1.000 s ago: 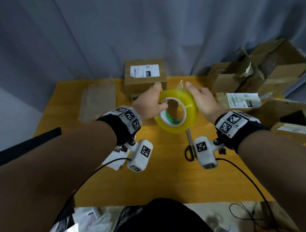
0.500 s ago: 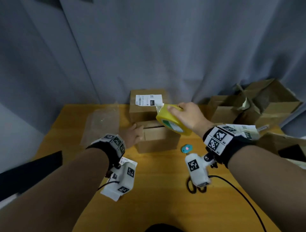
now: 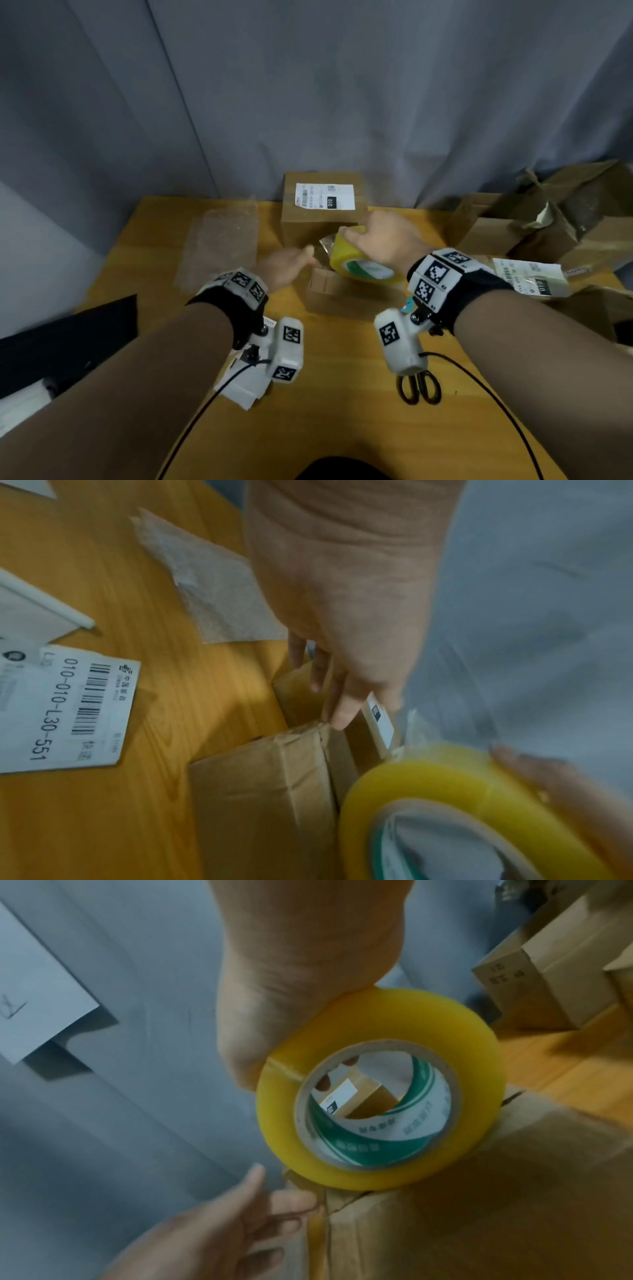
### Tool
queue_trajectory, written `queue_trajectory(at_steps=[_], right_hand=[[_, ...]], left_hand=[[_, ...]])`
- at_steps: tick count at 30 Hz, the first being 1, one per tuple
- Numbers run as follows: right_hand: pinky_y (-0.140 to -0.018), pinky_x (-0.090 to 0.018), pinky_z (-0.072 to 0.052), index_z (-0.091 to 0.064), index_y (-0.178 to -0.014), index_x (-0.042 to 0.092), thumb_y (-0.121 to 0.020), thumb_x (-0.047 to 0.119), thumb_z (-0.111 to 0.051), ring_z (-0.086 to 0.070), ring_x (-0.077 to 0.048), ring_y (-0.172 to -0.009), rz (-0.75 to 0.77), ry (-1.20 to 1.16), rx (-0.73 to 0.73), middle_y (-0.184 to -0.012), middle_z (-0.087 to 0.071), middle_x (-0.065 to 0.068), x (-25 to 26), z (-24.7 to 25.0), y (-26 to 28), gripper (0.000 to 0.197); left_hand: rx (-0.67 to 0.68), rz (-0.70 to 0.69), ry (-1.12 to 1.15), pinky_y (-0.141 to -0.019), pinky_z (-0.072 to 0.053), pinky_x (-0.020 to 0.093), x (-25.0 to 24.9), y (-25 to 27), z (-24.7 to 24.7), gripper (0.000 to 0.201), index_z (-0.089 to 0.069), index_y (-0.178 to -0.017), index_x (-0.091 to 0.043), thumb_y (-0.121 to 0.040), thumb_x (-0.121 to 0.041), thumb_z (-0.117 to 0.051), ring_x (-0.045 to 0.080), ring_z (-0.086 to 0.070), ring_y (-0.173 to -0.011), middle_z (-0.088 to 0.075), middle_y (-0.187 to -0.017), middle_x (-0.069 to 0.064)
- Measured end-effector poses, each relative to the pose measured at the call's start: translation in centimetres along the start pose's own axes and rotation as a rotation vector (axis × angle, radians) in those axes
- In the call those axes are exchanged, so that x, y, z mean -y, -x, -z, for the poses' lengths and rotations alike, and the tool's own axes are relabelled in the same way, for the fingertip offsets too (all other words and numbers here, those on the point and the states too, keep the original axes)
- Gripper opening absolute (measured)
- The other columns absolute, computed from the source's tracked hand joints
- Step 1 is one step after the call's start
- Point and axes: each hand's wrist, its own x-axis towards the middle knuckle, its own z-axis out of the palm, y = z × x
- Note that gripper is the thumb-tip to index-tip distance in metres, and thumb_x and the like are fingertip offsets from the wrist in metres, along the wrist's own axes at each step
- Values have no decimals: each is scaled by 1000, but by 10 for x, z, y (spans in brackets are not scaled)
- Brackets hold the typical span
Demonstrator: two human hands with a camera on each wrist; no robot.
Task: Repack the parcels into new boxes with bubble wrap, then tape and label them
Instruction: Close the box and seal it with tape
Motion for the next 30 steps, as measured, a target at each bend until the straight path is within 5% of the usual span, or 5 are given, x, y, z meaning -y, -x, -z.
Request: queue_trajectory(at_steps=[5, 9, 15, 22, 30], right_hand=[[-54, -28, -31, -60, -81, 12, -96, 37, -29, -54, -24, -75, 38, 6, -1, -68, -51, -3, 6, 3, -3, 43], [-60, -31, -37, -63, -85, 12, -97, 34, -33, -53, -23, -76, 19, -120, 12, -80, -58, -7, -2, 6, 3, 38], [-85, -41, -50, -68, -94, 3, -90, 51, -55, -64, -30, -89, -97, -709, -4, -92, -68, -15, -35, 0, 14, 49], [-75, -38, -51, -65, -88, 10, -88, 61, -47, -60, -28, -79, -18, -338, -135, -84, -66, -12, -19, 40, 5, 54], [-66, -30, -39, -54, -95, 14, -92, 61, -40, -55, -25, -82, -59, 113, 80, -92, -58, -6, -9, 40, 11, 49]], left_hand=[[13, 127, 493, -82, -50, 28, -20, 3, 4, 64, -55, -118, -13, -92, -64, -27, 18, -62, -99, -64, -110, 6], [-95, 50, 546, -80, -55, 29, -37, -2, -5, 15, -57, -92, -12, -95, -27, -55, 15, -62, -80, -64, -95, 11], [-221, -80, 404, -69, -55, 25, -64, -4, 7, 17, -49, -79, -13, -96, -14, -52, 12, -61, -71, -61, -81, 4], [-313, -129, 275, -59, -50, 18, -94, 4, 36, 19, -43, -79, -12, -97, -9, -47, 11, -58, -64, -61, -77, 9], [-274, -30, 213, -51, -45, 13, -86, 21, 42, 21, -42, -78, -13, -99, -8, -42, 9, -53, -59, -58, -76, 5]])
